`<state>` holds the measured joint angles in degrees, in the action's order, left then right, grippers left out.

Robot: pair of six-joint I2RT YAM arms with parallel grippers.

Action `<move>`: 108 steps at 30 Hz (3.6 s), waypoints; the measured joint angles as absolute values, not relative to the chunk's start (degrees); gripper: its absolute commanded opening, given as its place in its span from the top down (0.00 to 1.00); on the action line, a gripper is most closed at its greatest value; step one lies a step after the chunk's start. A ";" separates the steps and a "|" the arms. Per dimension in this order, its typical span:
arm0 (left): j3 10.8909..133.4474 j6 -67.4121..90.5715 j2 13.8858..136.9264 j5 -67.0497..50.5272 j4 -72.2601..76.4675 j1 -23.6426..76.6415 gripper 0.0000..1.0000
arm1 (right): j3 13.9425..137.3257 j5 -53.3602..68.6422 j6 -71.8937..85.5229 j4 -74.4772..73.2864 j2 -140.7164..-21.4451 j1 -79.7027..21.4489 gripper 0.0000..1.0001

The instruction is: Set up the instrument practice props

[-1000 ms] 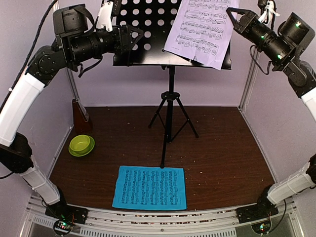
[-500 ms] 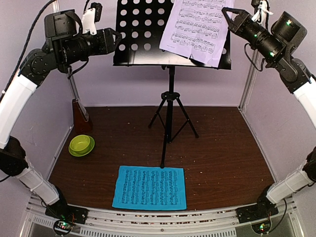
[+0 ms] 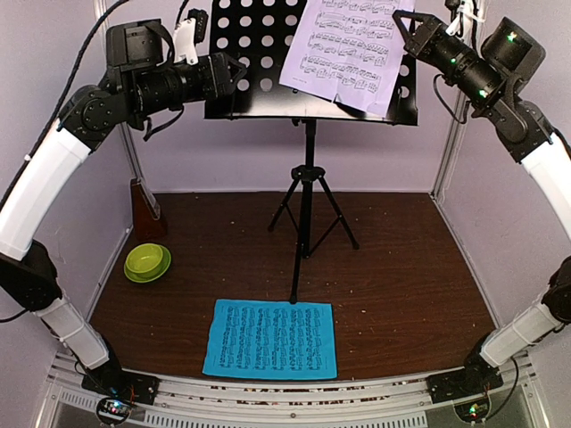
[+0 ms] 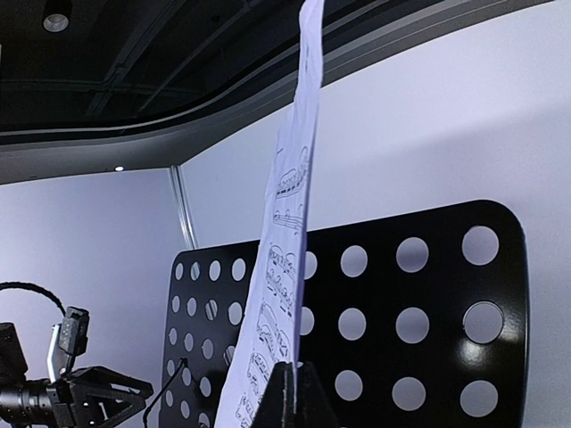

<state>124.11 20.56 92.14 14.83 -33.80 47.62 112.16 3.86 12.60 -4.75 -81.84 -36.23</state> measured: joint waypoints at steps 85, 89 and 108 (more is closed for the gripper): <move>99.85 26.92 89.10 -19.16 4.58 39.81 1.00 | 126.87 28.53 -0.78 0.67 -100.47 -37.54 1.00; 99.83 27.22 89.14 -19.38 4.71 39.68 1.00 | 126.89 29.28 -0.73 1.21 -100.57 -37.54 1.00; 99.83 28.05 89.34 -19.75 5.15 39.42 1.00 | 126.89 29.61 -0.89 1.96 -102.02 -37.60 0.47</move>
